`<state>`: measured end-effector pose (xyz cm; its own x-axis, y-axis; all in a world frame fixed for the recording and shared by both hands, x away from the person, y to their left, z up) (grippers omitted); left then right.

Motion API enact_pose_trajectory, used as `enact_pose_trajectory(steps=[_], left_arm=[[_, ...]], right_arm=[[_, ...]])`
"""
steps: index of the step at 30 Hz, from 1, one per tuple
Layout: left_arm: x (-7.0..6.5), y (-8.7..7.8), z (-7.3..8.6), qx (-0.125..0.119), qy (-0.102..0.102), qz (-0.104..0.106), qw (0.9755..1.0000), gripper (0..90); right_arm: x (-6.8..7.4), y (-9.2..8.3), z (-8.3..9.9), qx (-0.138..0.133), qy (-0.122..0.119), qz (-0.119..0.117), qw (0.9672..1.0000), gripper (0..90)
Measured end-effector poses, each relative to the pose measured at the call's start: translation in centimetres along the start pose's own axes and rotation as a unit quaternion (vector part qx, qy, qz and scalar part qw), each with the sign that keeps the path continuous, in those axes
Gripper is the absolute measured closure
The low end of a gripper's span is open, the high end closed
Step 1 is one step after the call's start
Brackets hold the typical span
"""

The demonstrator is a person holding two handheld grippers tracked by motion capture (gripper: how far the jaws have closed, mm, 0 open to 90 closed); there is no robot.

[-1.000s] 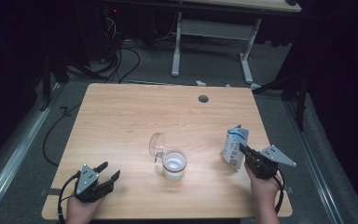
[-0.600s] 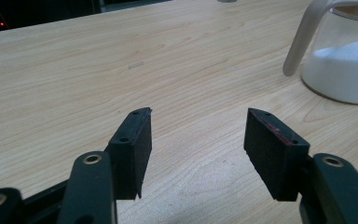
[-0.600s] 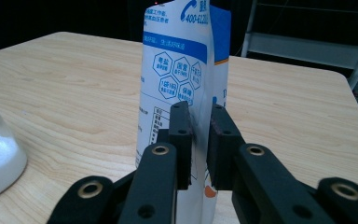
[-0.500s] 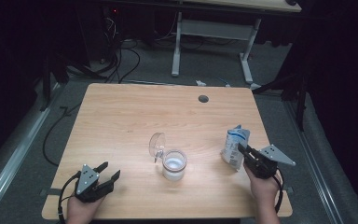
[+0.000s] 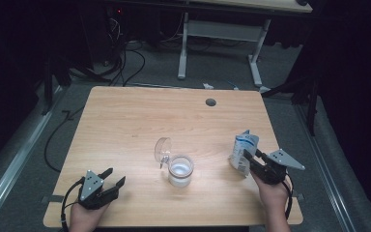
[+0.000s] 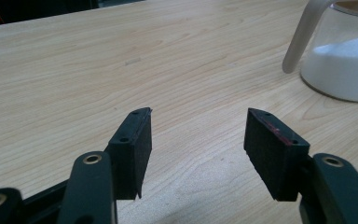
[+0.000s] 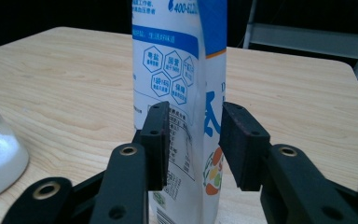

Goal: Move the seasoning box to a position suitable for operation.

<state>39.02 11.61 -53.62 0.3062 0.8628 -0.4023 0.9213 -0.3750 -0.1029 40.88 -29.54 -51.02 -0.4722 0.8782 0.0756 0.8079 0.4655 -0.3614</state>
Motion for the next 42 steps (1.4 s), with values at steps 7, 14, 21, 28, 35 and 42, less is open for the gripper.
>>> enact_pose_trajectory(steps=[7, 14, 21, 28, 35, 42], left_arm=[[-0.1, 0.1, 0.1, 0.003, 0.000, -0.001, 1.0000, 41.9], [-0.2, 0.2, 0.1, 0.006, -0.002, 0.002, 1.0000, 41.5], [-0.3, 0.6, 0.4, 0.017, 0.003, -0.006, 0.9998, 40.6], [-0.1, 1.0, 0.6, 0.025, 0.001, -0.015, 0.9996, 38.7], [-0.2, 1.3, 0.9, 0.034, 0.001, -0.016, 0.9993, 37.7], [-0.6, 1.5, 1.0, 0.038, -0.003, -0.012, 0.9992, 38.6]], right_arm=[[0.3, 0.2, 0.2, 0.010, -0.003, 0.000, 0.9999, 58.8], [0.6, 0.2, 0.4, 0.016, -0.007, -0.001, 0.9998, 55.4], [0.8, 0.1, 0.4, 0.017, 0.000, 0.000, 0.9999, 51.9], [0.9, 0.0, 0.4, 0.015, 0.001, 0.000, 0.9999, 49.2], [0.9, -0.2, 0.6, 0.019, 0.004, 0.004, 0.9998, 46.9], [0.8, -0.5, 0.8, 0.022, 0.004, 0.013, 0.9997, 45.7]])
Point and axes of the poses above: each handheld gripper's, and its own axes: y roughly forward along the jaws, z roughly out of its underside, x roughly to its left, the point moved 10 cm from there along y, roughly forward along the jaws, and after that the axes turned 8 degrees about -z, right-handed, at the moved point
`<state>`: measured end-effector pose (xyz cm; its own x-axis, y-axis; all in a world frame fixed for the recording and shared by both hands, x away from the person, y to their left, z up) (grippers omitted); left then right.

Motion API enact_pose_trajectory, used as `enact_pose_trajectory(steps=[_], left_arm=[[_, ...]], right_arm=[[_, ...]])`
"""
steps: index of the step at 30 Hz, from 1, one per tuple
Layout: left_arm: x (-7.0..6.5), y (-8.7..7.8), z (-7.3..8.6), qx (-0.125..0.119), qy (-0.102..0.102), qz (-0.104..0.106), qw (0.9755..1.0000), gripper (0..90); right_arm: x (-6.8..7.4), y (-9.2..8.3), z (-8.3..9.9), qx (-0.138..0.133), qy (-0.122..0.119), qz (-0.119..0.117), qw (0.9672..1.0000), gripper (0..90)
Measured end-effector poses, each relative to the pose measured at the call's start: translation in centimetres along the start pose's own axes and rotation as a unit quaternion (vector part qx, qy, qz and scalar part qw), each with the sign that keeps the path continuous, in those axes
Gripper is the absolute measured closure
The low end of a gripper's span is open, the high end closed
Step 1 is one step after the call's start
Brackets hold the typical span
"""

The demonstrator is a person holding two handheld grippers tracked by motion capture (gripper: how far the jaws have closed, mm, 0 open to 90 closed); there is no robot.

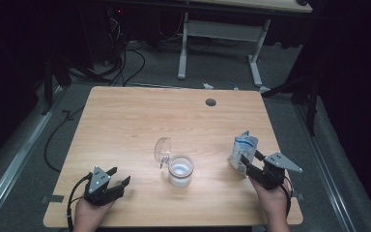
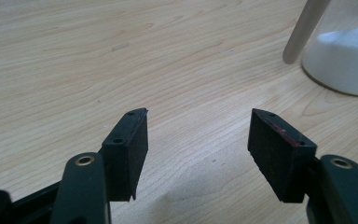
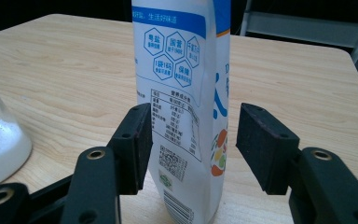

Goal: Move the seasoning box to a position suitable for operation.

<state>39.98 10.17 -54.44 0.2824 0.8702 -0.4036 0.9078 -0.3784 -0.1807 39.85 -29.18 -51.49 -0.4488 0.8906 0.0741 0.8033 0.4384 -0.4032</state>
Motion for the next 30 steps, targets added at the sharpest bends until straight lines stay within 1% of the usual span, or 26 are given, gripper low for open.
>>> enact_pose_trajectory(steps=[2, 3, 5, 11, 13, 18, 22, 26, 30], left_arm=[[-0.1, 0.1, -0.1, -0.002, -0.003, 0.001, 1.0000, 38.6], [-0.1, 0.1, 0.0, 0.001, -0.002, 0.001, 1.0000, 38.8], [-0.2, 0.2, -0.1, 0.002, -0.008, 0.002, 1.0000, 39.6], [-0.5, 0.5, -0.1, 0.007, -0.014, 0.006, 0.9999, 40.7], [-0.6, 0.6, -0.1, 0.007, -0.018, 0.009, 0.9998, 41.0], [-0.8, 0.9, 0.0, 0.006, -0.015, 0.009, 0.9998, 40.6], [-0.9, 1.1, 0.4, 0.016, -0.012, 0.008, 0.9998, 40.6], [-1.1, 1.3, 0.4, 0.017, -0.017, 0.009, 0.9997, 40.6], [-1.3, 1.5, 0.4, 0.019, -0.019, 0.013, 0.9996, 40.6]], right_arm=[[-0.1, -0.1, 0.0, 0.000, 0.001, 0.001, 1.0000, 45.4], [-0.1, -0.2, 0.1, 0.001, 0.001, 0.002, 1.0000, 45.2], [-0.1, -0.3, 0.1, 0.001, 0.001, 0.003, 1.0000, 45.1], [-0.1, -0.6, 0.4, 0.003, 0.001, 0.003, 1.0000, 45.3], [0.0, -0.7, 0.5, 0.003, 0.005, 0.004, 1.0000, 45.4], [0.0, -1.0, 0.8, 0.006, 0.007, 0.006, 0.9999, 45.3], [0.2, -1.1, 1.0, 0.009, 0.006, 0.005, 0.9999, 44.9], [0.3, -1.4, 1.1, 0.009, 0.001, 0.007, 0.9999, 45.0], [0.5, -1.9, 1.2, 0.011, 0.002, 0.009, 0.9999, 45.1]])
Point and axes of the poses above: each handheld gripper's, and its own axes: y roughly forward along the jaws, z roughly out of its underside, x roughly to its left, the point moved 10 cm from there along y, roughly forward along the jaws, and after that the axes turned 8 degrees about -z, right-handed, at the moved point
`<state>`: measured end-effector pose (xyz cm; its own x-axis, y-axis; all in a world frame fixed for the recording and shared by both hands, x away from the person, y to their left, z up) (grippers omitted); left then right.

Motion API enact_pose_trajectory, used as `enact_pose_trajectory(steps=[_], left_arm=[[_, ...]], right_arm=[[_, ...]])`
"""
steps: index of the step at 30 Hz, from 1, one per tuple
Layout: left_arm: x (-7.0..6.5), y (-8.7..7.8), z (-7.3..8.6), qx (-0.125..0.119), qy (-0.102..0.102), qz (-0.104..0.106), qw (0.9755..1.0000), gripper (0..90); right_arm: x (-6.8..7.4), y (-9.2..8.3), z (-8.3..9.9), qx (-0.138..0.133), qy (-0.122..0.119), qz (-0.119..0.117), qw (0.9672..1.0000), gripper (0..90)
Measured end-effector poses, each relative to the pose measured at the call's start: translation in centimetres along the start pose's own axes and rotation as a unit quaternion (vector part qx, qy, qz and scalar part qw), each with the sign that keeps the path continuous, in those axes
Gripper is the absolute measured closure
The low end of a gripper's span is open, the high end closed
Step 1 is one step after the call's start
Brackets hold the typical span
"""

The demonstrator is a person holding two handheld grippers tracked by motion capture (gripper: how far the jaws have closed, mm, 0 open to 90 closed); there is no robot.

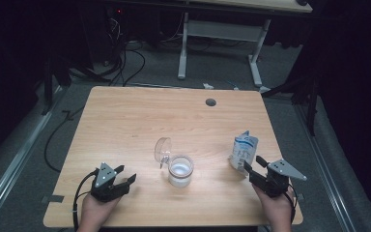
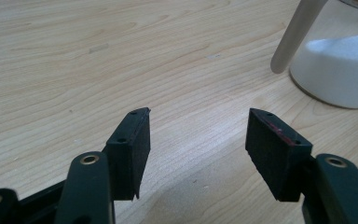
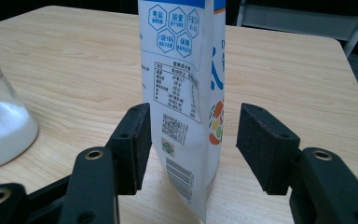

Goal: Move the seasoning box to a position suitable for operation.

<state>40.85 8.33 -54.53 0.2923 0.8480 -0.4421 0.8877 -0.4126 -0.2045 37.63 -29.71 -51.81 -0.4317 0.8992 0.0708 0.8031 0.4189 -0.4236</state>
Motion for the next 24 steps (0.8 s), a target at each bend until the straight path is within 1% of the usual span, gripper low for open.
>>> enact_pose_trajectory(steps=[6, 8, 10, 13, 15, 19, 24], left_arm=[[-0.5, 0.4, 0.2, 0.007, -0.001, 0.006, 1.0000, 40.8], [-0.6, 0.6, 0.1, 0.007, -0.004, 0.009, 0.9999, 40.8], [-0.9, 0.7, 0.1, 0.009, -0.010, 0.014, 0.9998, 41.4], [-1.1, 0.9, 0.0, 0.008, -0.009, 0.014, 0.9998, 41.4], [-1.2, 1.0, 0.0, 0.008, -0.007, 0.014, 0.9999, 40.9], [-1.3, 1.1, 0.1, 0.013, -0.017, 0.014, 0.9997, 40.2], [-1.6, 1.0, 0.0, 0.009, -0.015, 0.018, 0.9997, 40.3]], right_arm=[[0.4, -0.5, 0.4, 0.005, -0.003, 0.003, 1.0000, 45.7], [0.6, -0.7, 0.5, 0.006, -0.004, 0.003, 1.0000, 46.4], [0.9, -0.8, 0.7, 0.009, -0.006, 0.001, 0.9999, 47.4], [1.4, -0.7, 0.9, 0.011, -0.010, -0.003, 0.9999, 48.3], [1.8, -0.6, 1.0, 0.013, -0.013, -0.008, 0.9998, 48.6], [2.8, 0.0, 1.3, 0.019, -0.022, -0.017, 0.9994, 48.9], [3.9, 0.9, 1.5, 0.024, -0.031, -0.025, 0.9989, 51.3]])
Point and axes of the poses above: each handheld gripper's, and its own axes: y roughly forward along the jaws, z roughly out of its underside, x roughly to its left, the point moved 10 cm from there along y, roughly forward along the jaws, and after that the axes turned 8 degrees about -z, right-handed, at the moved point
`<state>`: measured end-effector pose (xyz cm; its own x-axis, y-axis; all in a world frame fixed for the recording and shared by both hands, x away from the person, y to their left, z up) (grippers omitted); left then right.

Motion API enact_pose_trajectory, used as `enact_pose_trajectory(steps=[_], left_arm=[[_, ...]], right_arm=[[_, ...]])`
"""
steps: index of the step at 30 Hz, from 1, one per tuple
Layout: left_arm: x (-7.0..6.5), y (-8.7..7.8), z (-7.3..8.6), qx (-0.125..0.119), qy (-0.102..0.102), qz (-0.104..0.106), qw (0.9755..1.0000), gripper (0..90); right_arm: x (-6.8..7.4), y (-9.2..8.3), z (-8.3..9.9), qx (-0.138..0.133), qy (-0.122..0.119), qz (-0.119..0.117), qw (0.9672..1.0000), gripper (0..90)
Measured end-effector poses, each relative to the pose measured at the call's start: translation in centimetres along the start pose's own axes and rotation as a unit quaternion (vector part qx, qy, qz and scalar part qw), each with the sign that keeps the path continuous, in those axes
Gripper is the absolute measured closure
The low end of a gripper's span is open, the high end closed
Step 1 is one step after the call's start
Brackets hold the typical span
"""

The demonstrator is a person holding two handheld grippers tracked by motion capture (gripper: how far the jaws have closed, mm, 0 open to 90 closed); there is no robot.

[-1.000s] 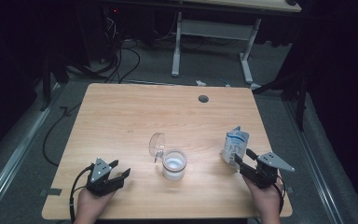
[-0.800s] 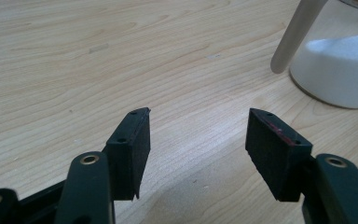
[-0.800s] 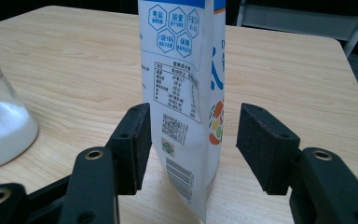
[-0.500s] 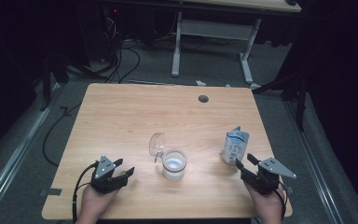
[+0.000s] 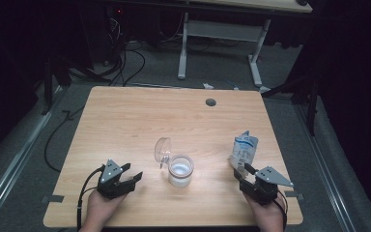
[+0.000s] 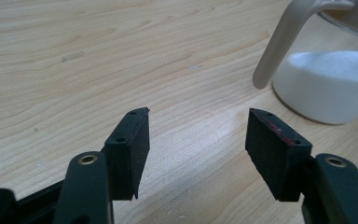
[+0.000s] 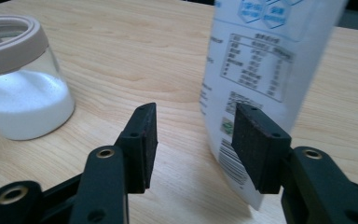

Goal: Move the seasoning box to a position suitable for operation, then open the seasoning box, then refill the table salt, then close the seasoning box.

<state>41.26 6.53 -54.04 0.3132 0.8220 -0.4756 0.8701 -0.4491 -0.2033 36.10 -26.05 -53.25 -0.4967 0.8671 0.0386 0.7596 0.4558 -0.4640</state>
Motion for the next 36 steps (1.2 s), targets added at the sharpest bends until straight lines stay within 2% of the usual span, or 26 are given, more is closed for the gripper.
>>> enact_pose_trajectory(steps=[6, 15, 23, 27, 32, 36], left_arm=[[-0.2, -0.1, 0.2, -0.003, 0.013, 0.001, 0.9999, 43.3], [-0.5, 0.3, 0.4, -0.001, 0.006, -0.007, 1.0000, 42.8], [-1.0, 0.8, 0.5, -0.007, 0.013, -0.016, 0.9998, 40.0], [-1.3, 0.9, 0.5, -0.006, 0.008, -0.012, 0.9999, 42.6], [-1.5, 0.9, 0.4, -0.004, 0.006, -0.007, 0.9999, 47.1], [-2.0, 0.8, 0.2, -0.005, 0.002, 0.000, 1.0000, 52.7]], right_arm=[[1.0, 1.1, 0.1, 0.007, -0.007, -0.004, 0.9999, 52.7], [2.2, 2.2, 0.4, 0.016, -0.019, -0.017, 0.9995, 52.8], [3.5, 3.4, 0.6, 0.024, -0.026, -0.029, 0.9989, 54.0], [4.2, 4.0, 0.7, 0.030, -0.035, -0.032, 0.9984, 56.9], [4.8, 4.5, 0.5, 0.029, -0.032, -0.034, 0.9985, 64.4], [5.5, 5.0, 0.7, 0.036, -0.043, -0.040, 0.9976, 72.1]])
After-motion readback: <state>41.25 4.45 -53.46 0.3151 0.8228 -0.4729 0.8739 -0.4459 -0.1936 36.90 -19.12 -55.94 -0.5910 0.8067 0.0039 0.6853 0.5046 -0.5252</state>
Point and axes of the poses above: each handheld gripper's, and its own axes: y roughly forward along the jaws, z roughly out of its underside, x roughly to its left, the point moved 10 cm from there along y, roughly forward along the jaws, and after that the axes turned 8 degrees about -z, right-handed, at the moved point
